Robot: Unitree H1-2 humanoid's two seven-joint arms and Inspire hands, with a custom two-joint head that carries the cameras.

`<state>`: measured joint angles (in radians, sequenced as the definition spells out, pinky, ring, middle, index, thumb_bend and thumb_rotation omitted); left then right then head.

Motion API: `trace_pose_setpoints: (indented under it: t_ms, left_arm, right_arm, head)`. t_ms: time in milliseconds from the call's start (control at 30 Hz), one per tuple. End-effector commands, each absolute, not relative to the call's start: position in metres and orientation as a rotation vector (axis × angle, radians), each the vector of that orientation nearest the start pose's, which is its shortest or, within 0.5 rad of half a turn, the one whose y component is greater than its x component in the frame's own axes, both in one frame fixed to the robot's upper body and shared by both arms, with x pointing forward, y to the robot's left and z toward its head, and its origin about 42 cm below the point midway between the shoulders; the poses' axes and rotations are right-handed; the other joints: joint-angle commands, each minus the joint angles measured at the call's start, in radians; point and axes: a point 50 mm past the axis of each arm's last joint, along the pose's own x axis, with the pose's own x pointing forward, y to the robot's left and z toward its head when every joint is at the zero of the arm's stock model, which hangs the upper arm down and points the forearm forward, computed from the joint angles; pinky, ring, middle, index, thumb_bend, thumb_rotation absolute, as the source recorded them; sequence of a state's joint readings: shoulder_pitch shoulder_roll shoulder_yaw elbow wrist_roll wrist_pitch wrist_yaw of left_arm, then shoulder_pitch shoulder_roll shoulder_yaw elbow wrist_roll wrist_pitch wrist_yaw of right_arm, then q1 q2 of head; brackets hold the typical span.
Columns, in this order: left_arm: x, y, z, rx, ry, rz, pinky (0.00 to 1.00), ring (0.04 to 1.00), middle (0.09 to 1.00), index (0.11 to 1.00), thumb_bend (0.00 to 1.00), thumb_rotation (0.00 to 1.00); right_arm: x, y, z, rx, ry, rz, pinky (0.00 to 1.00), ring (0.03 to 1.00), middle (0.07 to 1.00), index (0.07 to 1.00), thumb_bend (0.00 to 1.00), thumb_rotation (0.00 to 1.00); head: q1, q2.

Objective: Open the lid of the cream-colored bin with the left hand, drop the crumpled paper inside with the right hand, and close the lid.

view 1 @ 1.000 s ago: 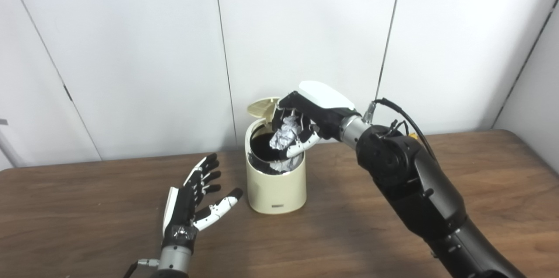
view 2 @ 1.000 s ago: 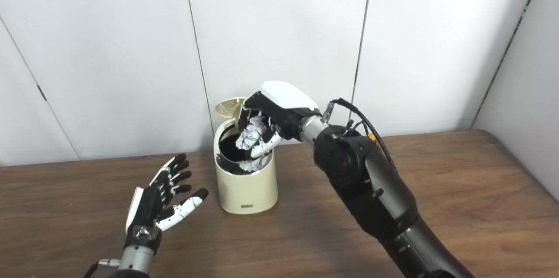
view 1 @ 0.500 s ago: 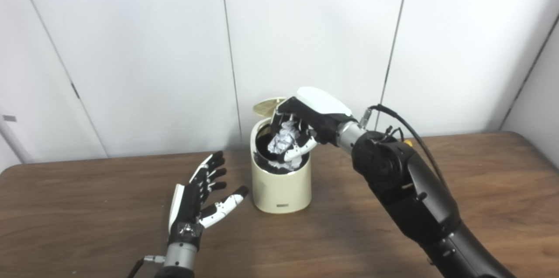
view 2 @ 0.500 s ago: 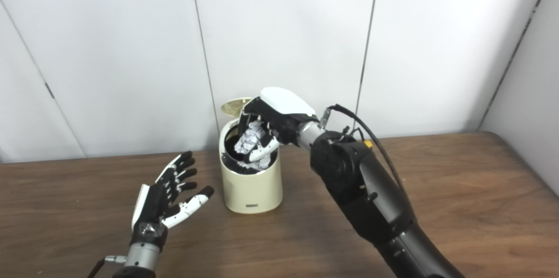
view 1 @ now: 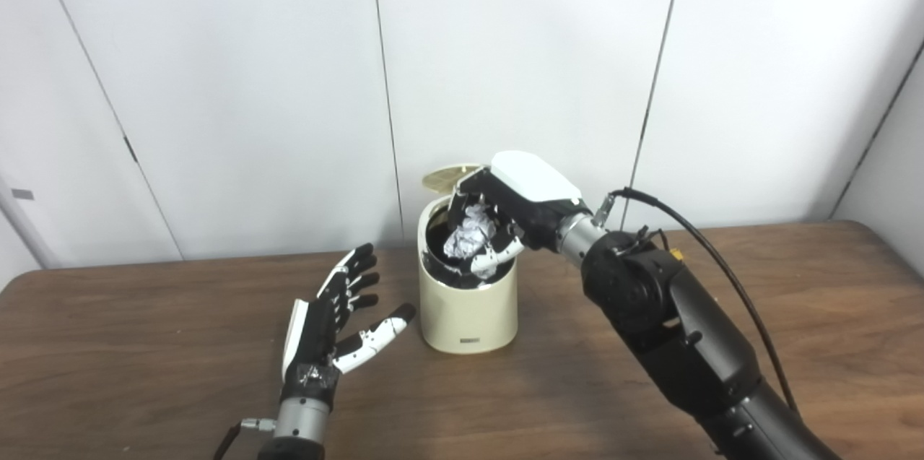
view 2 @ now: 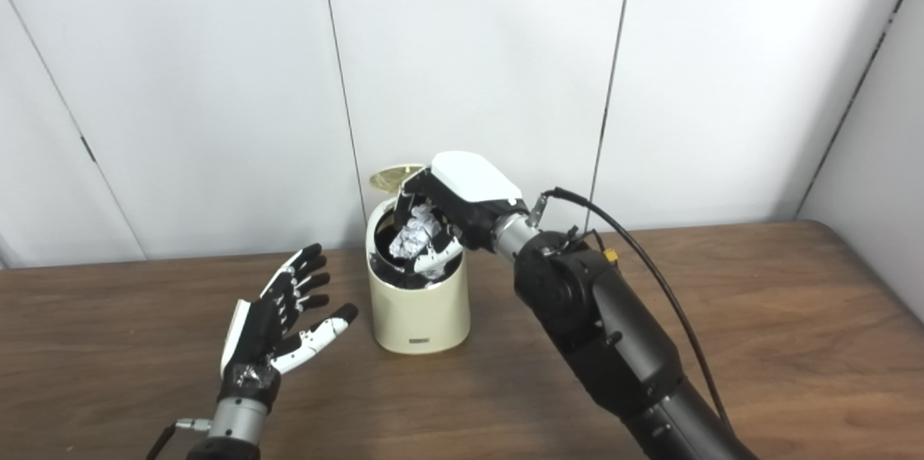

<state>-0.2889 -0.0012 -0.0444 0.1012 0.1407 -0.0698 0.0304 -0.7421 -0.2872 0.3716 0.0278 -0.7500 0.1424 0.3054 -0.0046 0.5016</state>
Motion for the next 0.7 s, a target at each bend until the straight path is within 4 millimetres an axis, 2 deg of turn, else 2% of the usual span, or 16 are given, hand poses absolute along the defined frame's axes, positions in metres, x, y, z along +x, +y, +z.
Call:
trace_pose_setpoints:
  t_ms: [0, 300, 433, 467, 533, 567, 600, 667]
  left_arm:
    - [0.3739, 0.1687, 0.1841, 0.135, -0.34, -0.086, 0.76, 0.837, 0.876, 0.918, 0.71, 0.2]
    - [0.3733, 0.1689, 0.1837, 0.141, -0.339, -0.087, 0.76, 0.833, 0.872, 0.912, 0.72, 0.22]
    - [0.3734, 0.1691, 0.1832, 0.137, -0.34, -0.09, 0.76, 0.834, 0.872, 0.909, 0.72, 0.21]
    - [0.3733, 0.1693, 0.1831, 0.137, -0.339, -0.09, 0.76, 0.837, 0.874, 0.91, 0.72, 0.22]
    - [0.3727, 0.1694, 0.1832, 0.139, -0.338, -0.089, 0.76, 0.836, 0.874, 0.908, 0.72, 0.22]
    - [0.3724, 0.1693, 0.1835, 0.141, -0.336, -0.088, 0.76, 0.836, 0.874, 0.908, 0.72, 0.22]
    - [0.3721, 0.1693, 0.1838, 0.143, -0.335, -0.087, 0.76, 0.834, 0.873, 0.907, 0.72, 0.22]
    - [0.372, 0.1696, 0.1839, 0.145, -0.334, -0.088, 0.76, 0.833, 0.874, 0.908, 0.72, 0.21]
  right_arm:
    - [0.443, -0.1401, 0.3388, -1.243, -0.612, 0.299, 0.33, 0.415, 0.516, 0.501, 0.5, 0.0]
    - [0.4453, -0.1433, 0.3333, -1.271, -0.613, 0.277, 0.33, 0.414, 0.514, 0.506, 0.5, 0.0]
    - [0.4439, -0.1415, 0.3333, -1.394, -0.529, 0.262, 0.3, 0.401, 0.508, 0.537, 0.51, 0.0]
    - [0.4428, -0.1409, 0.3334, -1.416, -0.52, 0.261, 0.35, 0.494, 0.604, 0.514, 0.52, 0.08]
    - [0.4411, -0.1402, 0.3331, -1.444, -0.509, 0.257, 0.4, 0.599, 0.706, 0.502, 0.52, 0.12]
    - [0.4404, -0.1401, 0.3329, -1.448, -0.507, 0.254, 0.42, 0.621, 0.733, 0.589, 0.67, 0.07]
    - [0.4399, -0.1401, 0.3328, -1.451, -0.506, 0.252, 0.42, 0.637, 0.755, 0.645, 0.76, 0.03]
    - [0.4397, -0.1404, 0.3324, -1.452, -0.511, 0.249, 0.43, 0.636, 0.773, 0.679, 0.8, 0.01]
  head:
    - [-0.001, 0.003]
    - [-0.001, 0.005]
    - [-0.003, 0.004]
    - [-0.004, 0.005]
    - [-0.005, 0.006]
    - [-0.005, 0.006]
    - [-0.005, 0.007]
    - [-0.005, 0.008]
